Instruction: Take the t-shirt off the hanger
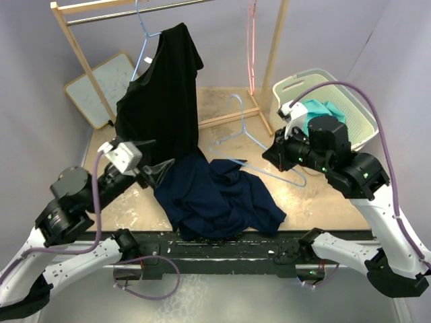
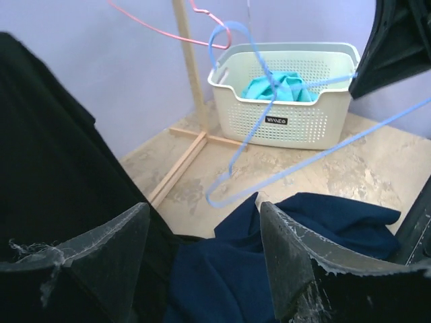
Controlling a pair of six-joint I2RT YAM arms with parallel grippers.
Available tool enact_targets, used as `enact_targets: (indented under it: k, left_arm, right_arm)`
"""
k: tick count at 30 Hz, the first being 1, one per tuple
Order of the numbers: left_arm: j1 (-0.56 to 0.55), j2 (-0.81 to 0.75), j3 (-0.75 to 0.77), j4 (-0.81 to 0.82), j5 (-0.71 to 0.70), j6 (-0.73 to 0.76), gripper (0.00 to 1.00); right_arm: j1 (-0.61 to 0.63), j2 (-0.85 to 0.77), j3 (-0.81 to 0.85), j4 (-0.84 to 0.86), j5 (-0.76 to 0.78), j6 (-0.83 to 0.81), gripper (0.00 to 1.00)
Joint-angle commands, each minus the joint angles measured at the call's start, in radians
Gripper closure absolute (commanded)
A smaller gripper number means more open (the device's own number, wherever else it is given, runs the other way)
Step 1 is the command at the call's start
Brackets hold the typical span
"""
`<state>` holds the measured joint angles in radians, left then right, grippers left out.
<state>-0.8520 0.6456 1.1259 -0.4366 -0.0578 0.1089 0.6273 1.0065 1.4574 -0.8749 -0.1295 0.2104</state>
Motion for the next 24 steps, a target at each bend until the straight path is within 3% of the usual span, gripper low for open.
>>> enact_targets:
  k: [1,13,20,24]
  left_arm:
    - [-0.002,-0.103,-0.096,0.023,-0.121,-0.103,0.31]
    - [-0.002,-0.263,-0.19,-0.197,-0.233,-0.318,0.36]
    - [-0.002,-0.322,-0.258,-0.216,-0.245,-0.354,0.37]
    - [-0.001,-0.323,-0.256,-0.225,-0.273,-0.352,0.37]
  right_arm:
    - [0.0,0.038,0.129,0.165,0.165,0.049,1.0]
    - [0.0,0.438,0.561,0.561,0.524,-0.025,1.0]
    - [0.0,0.622,0.687,0.716,0.539,-0.082,1.0]
    - [0.0,0.702,0.777,0.723,0.541,-0.107,1.0]
